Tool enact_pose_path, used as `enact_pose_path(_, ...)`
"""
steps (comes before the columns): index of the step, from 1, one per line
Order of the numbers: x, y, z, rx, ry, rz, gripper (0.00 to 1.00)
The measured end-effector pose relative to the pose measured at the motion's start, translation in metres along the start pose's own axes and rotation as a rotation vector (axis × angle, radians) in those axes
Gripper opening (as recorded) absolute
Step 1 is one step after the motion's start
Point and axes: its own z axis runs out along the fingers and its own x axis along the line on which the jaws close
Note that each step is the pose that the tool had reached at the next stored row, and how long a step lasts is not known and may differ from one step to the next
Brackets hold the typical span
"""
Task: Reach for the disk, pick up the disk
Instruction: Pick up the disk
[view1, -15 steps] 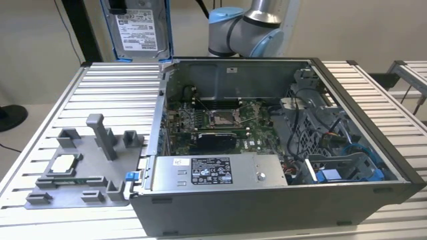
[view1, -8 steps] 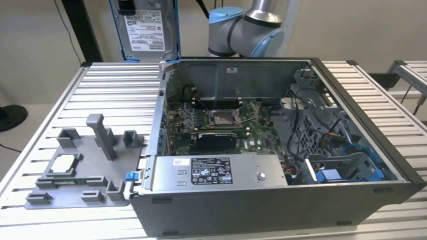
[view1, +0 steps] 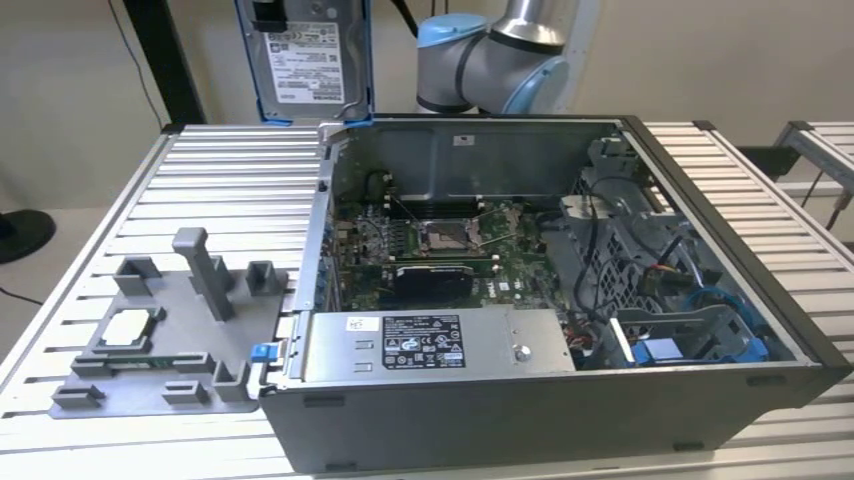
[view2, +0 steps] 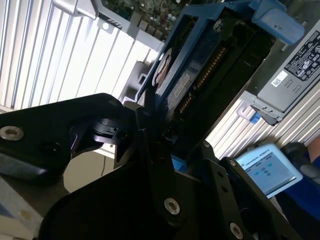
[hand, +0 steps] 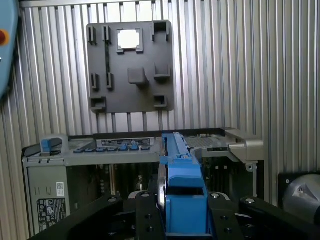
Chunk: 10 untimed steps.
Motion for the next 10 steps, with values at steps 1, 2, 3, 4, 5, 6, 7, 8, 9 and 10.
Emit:
enact_pose_path(1,-0.0002,-0.0019,0.0002,0.0000,0.0000,0.000,0.00)
enact_pose_path(2,-0.0003,-0.0039,0.0003,0.0000,0.0000,0.000,0.00)
enact_pose_path(3,-0.0005,-0.0056,0.0004,-0.0001,0.0001,0.000,0.00)
enact_pose_path(4,-0.0006,-0.0074,0.0006,0.0000,0.0000,0.000,0.00)
enact_pose_path(5,-0.0007,-0.0091,0.0008,0.0000,0.0000,0.000,0.00)
enact_pose_path(6,-0.0009,-0.0108,0.0009,0.0000,0.0000,0.000,0.00)
enact_pose_path(7,-0.0010,-0.0124,0.0010,0.0000,0.0000,0.000,0.00)
enact_pose_path(8,-0.0011,-0.0143,0.0011,0.0000,0.0000,0.000,0.00)
enact_pose_path(9,-0.0012,-0.0161,0.0013,0.0000,0.0000,0.000,0.00)
enact_pose_path(10,-0.0014,-0.0180,0.0014,0.0000,0.0000,0.000,0.00)
